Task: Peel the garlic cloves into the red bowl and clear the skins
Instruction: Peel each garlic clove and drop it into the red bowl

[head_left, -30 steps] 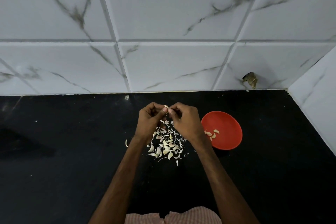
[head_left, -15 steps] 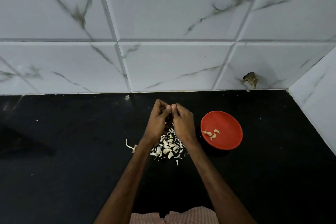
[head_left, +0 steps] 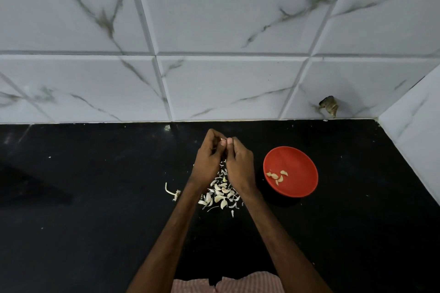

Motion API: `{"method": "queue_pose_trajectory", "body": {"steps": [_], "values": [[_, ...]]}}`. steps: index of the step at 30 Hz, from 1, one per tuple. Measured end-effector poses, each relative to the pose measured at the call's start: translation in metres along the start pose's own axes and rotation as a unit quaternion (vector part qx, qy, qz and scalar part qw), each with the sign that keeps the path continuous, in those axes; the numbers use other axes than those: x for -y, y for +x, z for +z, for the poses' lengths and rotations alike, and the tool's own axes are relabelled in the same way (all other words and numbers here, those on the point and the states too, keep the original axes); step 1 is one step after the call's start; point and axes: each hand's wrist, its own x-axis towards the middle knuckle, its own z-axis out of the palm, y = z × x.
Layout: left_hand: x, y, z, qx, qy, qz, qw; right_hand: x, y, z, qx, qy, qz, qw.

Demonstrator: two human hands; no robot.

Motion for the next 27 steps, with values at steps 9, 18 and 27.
{"method": "queue_pose_trajectory", "body": {"steps": [9, 18, 27], "values": [[0.0, -0.001, 0.0, -0.025, -0.031, -0.081, 0.996, -0.01, 0.007, -0.01, 0.038, 0.046, -0.016, 0.998], [-0.002, -0.002, -0.006, 0.007, -0.214, -0.134, 0.968, -0.008, 0.012, -0.017, 0.065, 0.085, -0.097, 0.989], [-0.004, -0.004, -0.018, 0.054, -0.121, -0.109, 0.985, -0.003, 0.023, -0.032, 0.175, 0.002, -0.129, 0.976]]}}
